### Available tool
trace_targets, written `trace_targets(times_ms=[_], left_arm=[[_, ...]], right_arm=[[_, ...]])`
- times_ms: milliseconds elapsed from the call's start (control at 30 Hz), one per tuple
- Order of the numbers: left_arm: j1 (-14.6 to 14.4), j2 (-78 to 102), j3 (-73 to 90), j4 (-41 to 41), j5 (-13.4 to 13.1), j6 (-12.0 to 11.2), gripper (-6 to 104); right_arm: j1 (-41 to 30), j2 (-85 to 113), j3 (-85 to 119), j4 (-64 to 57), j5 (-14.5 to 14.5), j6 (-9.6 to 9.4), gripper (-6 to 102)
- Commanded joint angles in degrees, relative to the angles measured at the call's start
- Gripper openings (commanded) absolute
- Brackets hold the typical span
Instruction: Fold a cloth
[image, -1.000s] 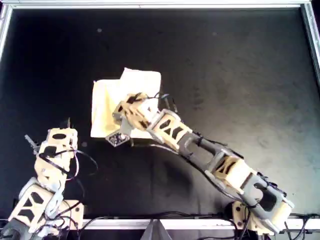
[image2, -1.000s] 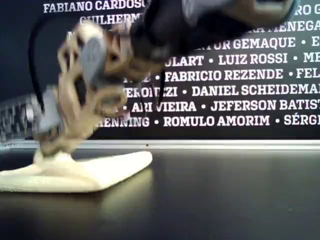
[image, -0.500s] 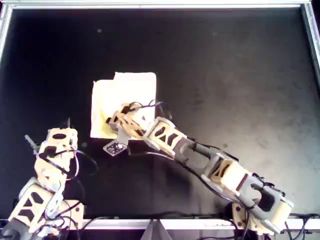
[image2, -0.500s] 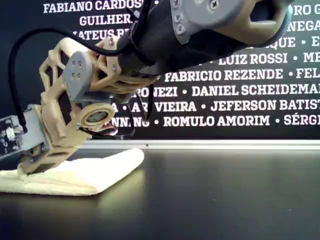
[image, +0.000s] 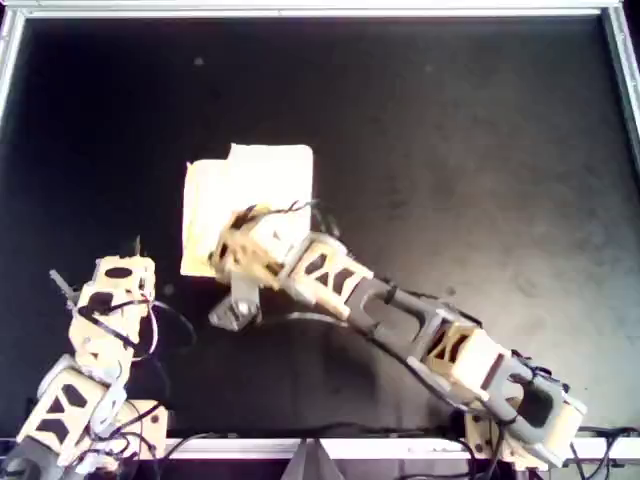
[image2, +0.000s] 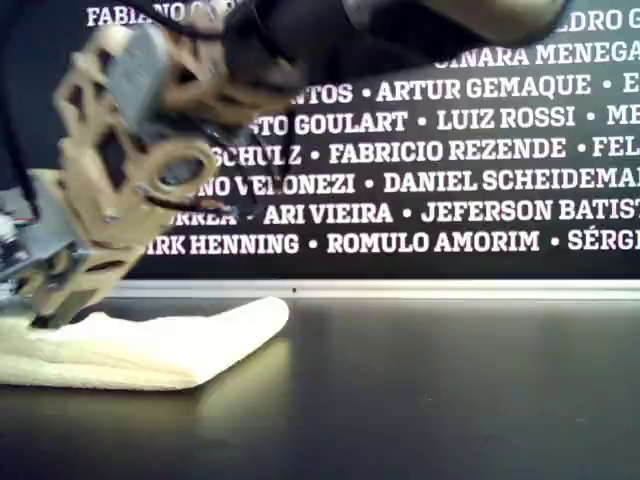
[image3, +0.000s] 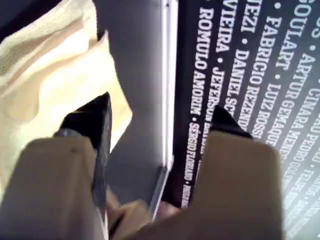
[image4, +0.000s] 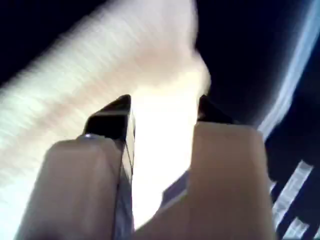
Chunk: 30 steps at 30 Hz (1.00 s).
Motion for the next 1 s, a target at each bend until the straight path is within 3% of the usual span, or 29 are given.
trace_targets(times_ms=[0,100,200,367,467,667,733,833,967], left_arm=[[0.1,0.2,-0.5,-0.5,-0.5,0.4,69],[0.1,0.2,-0.5,-0.5,-0.5,0.4,69],[0.1,0.2,-0.5,-0.5,-0.5,0.4,69],[-0.6,0.8,-0.5,-0.5,0.3,0.4,69],[-0.6,0.8,-0.5,-0.5,0.3,0.4,70],[-0.6,0.9,-0.6,-0.6,0.3,0.4,70],[-0.1,0.9,-0.6,-0.6,0.3,0.4,70],[0.1,0.9,-0.6,-0.6,0.4,0.4,70],[0.2,0.4,-0.6,-0.6,0.4,0.2,70]], right_arm=[[-0.1,8.2,-3.6,2.9,0.4,-6.24,52],[-0.6,9.1,-4.7,3.6,0.4,-7.65,51],[-1.8,14.5,-3.4,8.0,0.4,-7.65,51],[-5.4,22.9,-4.7,32.8,0.3,-7.73,48],[-8.2,25.8,-3.4,45.9,-0.6,-7.12,37],[-19.1,31.5,-3.8,42.9,-0.8,-6.68,0],[-21.4,32.6,-3.3,43.1,-0.8,-6.59,-3],[-25.3,35.9,-2.7,43.1,-0.8,-3.52,0],[-29.3,41.5,1.3,44.4,-0.7,7.21,0]])
